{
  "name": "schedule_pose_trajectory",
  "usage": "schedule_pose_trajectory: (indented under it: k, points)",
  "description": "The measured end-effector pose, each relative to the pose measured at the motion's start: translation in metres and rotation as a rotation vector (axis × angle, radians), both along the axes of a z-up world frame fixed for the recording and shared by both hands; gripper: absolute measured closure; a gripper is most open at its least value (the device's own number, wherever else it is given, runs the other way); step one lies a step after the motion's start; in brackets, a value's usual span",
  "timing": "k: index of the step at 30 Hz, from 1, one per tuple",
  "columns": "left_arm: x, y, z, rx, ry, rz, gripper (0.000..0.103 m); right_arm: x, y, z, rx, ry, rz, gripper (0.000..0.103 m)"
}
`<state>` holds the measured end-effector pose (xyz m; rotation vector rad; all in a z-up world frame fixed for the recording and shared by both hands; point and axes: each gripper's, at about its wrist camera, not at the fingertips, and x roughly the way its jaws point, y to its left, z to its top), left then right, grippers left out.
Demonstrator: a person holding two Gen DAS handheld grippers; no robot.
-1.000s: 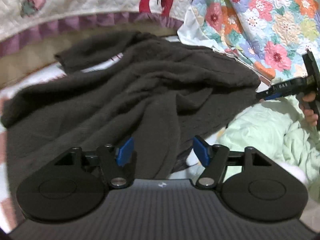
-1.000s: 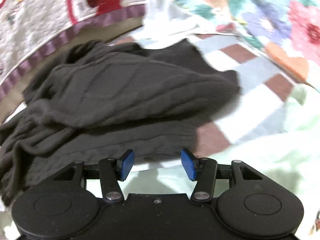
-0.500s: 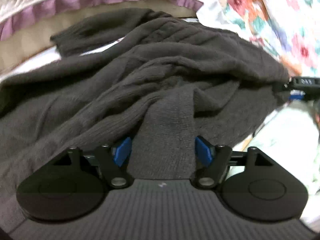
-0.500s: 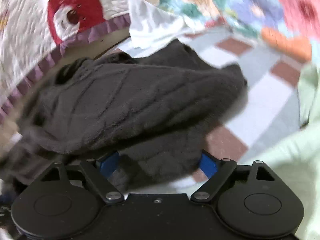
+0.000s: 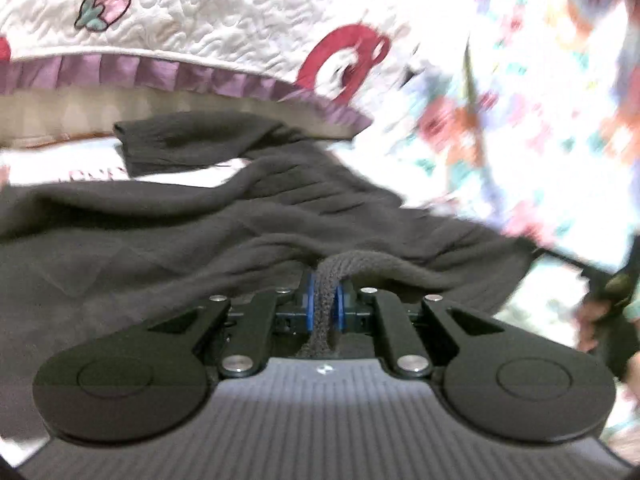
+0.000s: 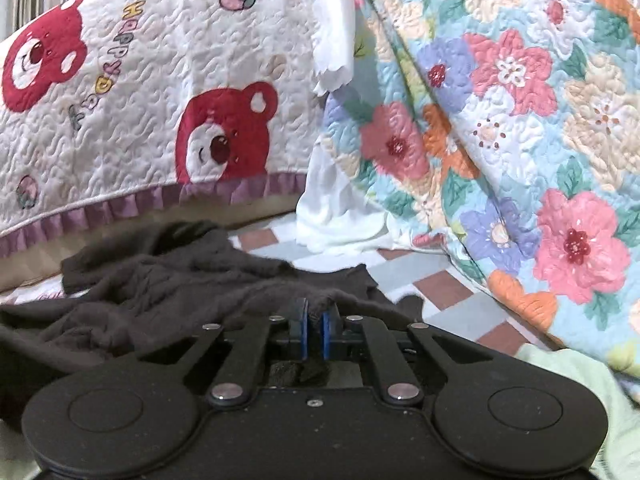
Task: Fold clothes
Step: 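Grasp the sweater hem with the left gripper while the right gripper grasps the sleeve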
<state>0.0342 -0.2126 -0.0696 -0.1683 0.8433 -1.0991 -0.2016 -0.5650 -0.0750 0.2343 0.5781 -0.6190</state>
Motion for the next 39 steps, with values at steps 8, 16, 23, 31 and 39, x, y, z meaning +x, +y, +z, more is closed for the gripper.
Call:
schedule_pose_trajectory:
  k: [8, 16, 23, 31, 39]
  points:
    - [-0.015, 0.052, 0.000, -0.076, 0.121, -0.048, 0.094, -0.011, 0.008, 0.011, -0.002, 0.018, 0.069, 0.099]
    - [-0.037, 0.057, -0.030, -0.049, 0.342, -0.113, 0.094, -0.016, 0.015, 0.001, 0.078, 0.056, 0.140, 0.093]
    - [-0.043, 0.062, -0.068, 0.091, 0.451, -0.050, 0.094, 0.004, 0.051, -0.012, 0.268, 0.012, 0.449, 0.063]
    - [-0.026, 0.041, -0.058, 0.040, 0.352, -0.034, 0.093, 0.035, 0.127, -0.043, 0.083, 0.211, 0.931, 0.031]
    - [-0.003, 0.048, -0.054, -0.125, 0.503, 0.008, 0.094, 0.051, 0.137, -0.090, 0.076, 0.247, 0.939, 0.037]
